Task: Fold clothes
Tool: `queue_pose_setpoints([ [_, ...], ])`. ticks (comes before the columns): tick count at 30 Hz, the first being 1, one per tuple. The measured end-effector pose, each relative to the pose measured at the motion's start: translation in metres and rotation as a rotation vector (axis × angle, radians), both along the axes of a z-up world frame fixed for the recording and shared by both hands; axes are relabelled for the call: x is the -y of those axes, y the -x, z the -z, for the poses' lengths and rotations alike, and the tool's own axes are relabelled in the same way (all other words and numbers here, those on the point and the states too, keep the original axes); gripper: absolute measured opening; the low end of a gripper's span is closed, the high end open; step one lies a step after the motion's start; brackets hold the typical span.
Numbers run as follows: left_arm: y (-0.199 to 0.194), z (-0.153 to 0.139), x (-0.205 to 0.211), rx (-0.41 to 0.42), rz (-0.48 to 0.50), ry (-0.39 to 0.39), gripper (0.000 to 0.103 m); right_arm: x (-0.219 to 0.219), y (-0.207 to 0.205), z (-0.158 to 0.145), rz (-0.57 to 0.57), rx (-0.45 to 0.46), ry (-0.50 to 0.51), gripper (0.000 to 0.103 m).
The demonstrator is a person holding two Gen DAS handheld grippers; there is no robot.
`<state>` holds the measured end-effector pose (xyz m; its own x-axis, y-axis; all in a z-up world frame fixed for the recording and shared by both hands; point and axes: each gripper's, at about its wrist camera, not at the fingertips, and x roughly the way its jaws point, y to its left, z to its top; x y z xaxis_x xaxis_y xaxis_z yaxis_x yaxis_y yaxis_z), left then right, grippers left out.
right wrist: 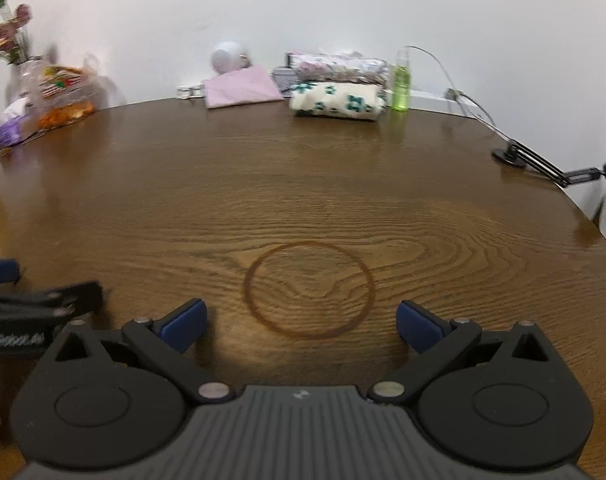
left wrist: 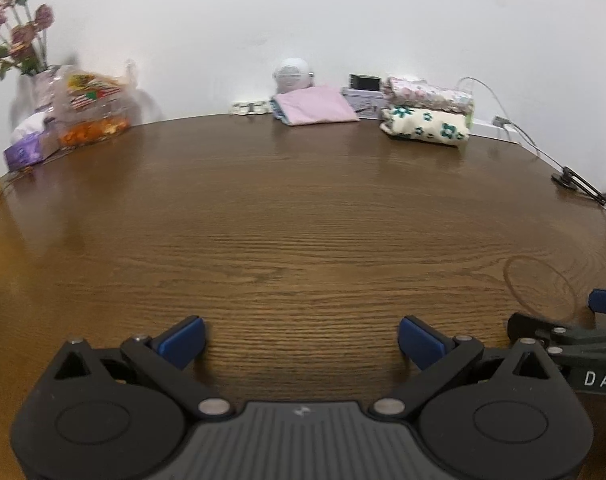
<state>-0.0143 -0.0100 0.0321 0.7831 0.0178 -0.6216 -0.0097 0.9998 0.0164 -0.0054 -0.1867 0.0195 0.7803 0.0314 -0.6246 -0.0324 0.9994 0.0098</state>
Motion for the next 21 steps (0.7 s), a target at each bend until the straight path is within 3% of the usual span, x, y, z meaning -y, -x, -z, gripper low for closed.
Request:
queue_pose_setpoints([
  [7, -0.0039, -0.0011, 0.0067, -0.002, -0.032, -0.005, 0.103, -0.0018, -0.0015, 0.0003, 0.032, 0.001, -0.005, 0.102],
  [21, -0.0041, -0.0017, 0.0059, -0.004, 0.000, 0.001, 0.103, -0.0007, 0.0052, 0.0013, 0.069, 0.006, -0.004, 0.102],
])
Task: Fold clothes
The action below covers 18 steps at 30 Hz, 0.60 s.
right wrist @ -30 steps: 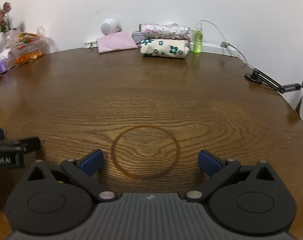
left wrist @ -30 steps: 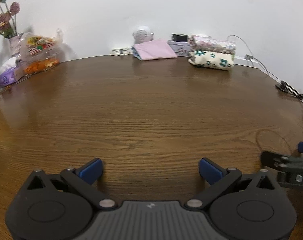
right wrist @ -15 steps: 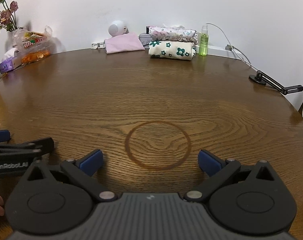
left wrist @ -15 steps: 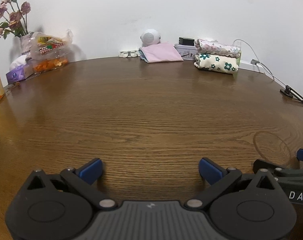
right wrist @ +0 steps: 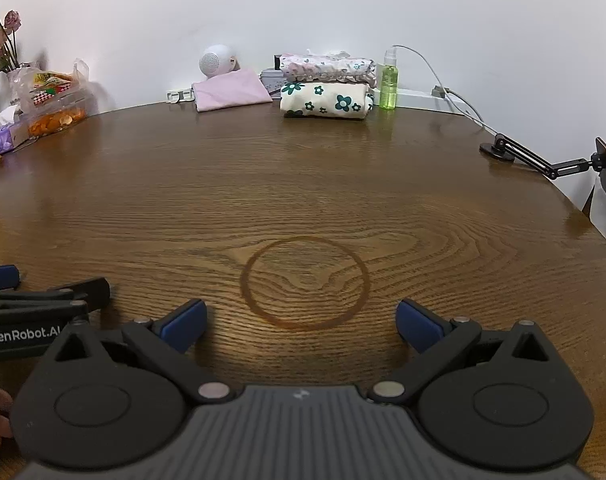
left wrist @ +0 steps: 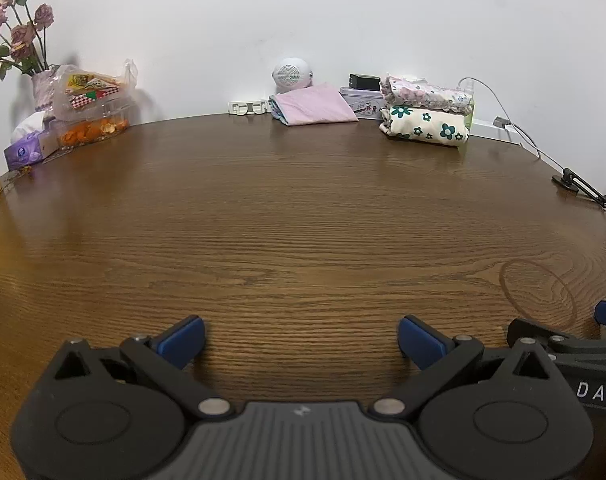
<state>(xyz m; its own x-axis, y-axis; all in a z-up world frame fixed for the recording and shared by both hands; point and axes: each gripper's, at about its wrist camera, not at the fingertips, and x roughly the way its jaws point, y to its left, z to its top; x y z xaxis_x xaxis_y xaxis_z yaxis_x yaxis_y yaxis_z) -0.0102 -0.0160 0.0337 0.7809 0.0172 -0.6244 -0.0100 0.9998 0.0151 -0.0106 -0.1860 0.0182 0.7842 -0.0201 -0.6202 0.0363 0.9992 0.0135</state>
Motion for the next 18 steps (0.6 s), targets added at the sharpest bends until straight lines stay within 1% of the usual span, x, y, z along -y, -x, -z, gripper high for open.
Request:
queue_pose_setpoints([
  [12, 0.0004, 0.0002, -0.0004, 0.000, -0.017, 0.000, 0.103, -0.0001, -0.0025, 0.0002, 0.008, 0.001, -0.004, 0.102],
  [18, -0.0006, -0.0002, -0.0016, -0.001, 0.013, 0.001, 0.103, 0.0012, -0.0022, 0.0001, -0.001, 0.002, -0.009, 0.102],
])
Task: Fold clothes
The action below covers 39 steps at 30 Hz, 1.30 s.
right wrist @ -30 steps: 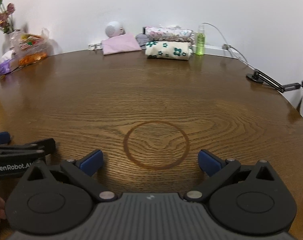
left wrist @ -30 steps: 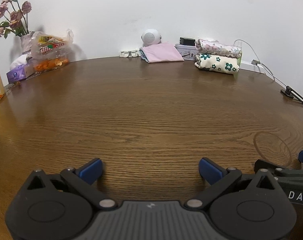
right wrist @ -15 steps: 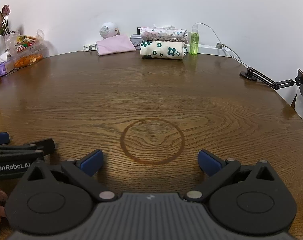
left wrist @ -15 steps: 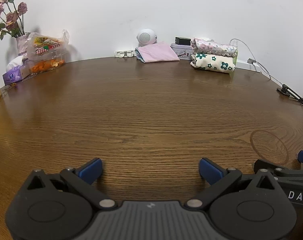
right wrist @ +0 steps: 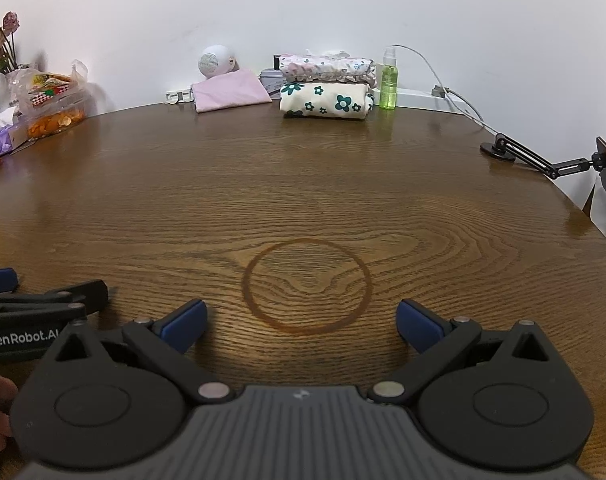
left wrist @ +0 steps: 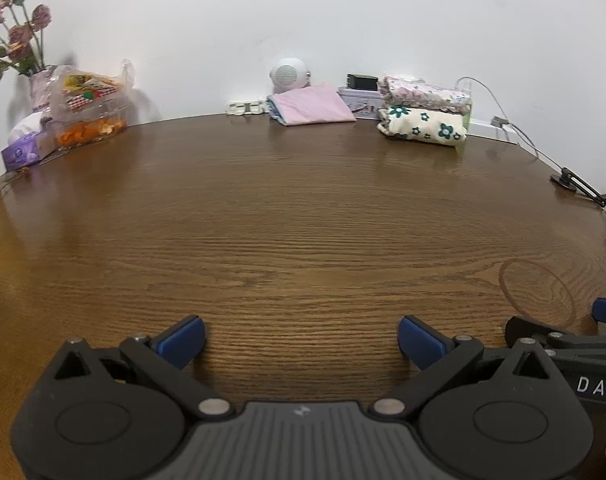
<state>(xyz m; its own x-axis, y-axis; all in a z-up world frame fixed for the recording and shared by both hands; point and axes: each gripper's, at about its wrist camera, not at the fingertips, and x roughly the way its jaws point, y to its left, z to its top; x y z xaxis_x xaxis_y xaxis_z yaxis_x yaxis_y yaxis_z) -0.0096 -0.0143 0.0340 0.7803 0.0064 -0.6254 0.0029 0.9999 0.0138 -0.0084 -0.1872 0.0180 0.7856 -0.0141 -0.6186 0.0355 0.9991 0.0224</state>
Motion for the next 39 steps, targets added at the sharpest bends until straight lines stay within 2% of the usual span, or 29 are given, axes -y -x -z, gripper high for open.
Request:
queue_pose_setpoints([
  [15, 0.0006, -0.0005, 0.0021, 0.001, -0.005, -0.005, 0.103, -0.0009, 0.0003, 0.0002, -0.009, 0.000, 0.005, 0.102],
  [23, -0.0009, -0.0003, 0.0060, -0.001, 0.027, -0.002, 0.103, 0.0082, 0.0042, -0.0008, 0.023, 0.018, -0.037, 0.102],
  [31, 0.0004, -0.0003, 0.0071, 0.000, 0.021, -0.002, 0.103, 0.0040, 0.0051, 0.0007, -0.007, 0.001, 0.013, 0.103],
  [39, 0.0013, -0.0001, 0.0078, -0.001, 0.019, -0.002, 0.103, 0.0051, 0.0037, 0.0012, -0.001, -0.001, 0.008, 0.102],
])
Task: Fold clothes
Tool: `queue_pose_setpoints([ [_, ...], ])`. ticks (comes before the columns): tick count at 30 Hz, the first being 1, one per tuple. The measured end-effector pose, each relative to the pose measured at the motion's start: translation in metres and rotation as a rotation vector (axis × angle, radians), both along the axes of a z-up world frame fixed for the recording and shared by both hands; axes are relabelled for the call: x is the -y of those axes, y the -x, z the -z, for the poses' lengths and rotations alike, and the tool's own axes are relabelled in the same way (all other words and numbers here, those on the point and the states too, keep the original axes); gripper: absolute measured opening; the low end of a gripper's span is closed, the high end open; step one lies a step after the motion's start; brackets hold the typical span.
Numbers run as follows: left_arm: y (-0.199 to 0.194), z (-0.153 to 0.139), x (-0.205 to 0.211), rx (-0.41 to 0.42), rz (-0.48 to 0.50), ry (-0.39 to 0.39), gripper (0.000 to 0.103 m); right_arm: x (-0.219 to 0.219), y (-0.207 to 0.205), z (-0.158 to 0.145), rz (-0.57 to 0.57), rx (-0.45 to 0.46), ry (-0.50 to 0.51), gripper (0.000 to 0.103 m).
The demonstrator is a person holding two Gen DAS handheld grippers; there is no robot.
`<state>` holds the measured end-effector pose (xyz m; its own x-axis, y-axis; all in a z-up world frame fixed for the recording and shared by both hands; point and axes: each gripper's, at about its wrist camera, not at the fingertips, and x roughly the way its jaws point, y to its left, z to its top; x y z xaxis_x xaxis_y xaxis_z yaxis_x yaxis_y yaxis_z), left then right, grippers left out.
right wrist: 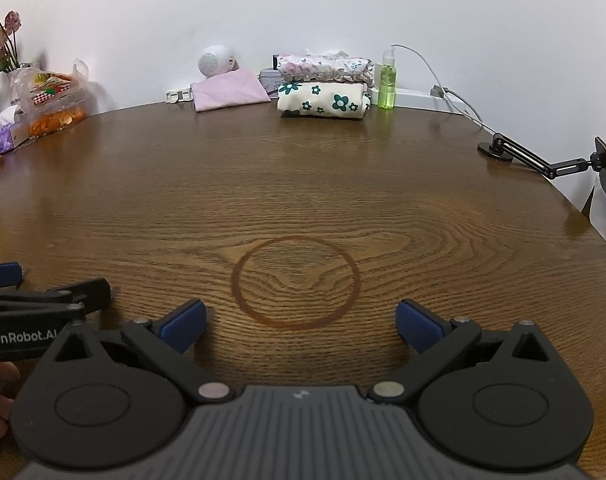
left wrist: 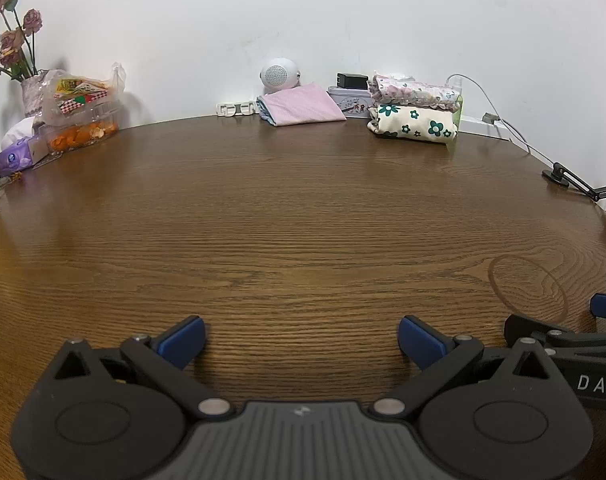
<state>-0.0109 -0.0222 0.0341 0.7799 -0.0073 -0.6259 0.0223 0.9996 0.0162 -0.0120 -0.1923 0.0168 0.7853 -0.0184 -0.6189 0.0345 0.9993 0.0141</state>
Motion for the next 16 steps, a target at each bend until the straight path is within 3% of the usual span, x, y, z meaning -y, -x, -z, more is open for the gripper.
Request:
queue_pose_setpoints([
  [16, 0.0011, 0.0002, 0.0022, 0.000, -0.004, 0.001, 0.103, -0.0005, 0.0003, -0.0001, 0.001, 0.000, 0.000, 0.102],
])
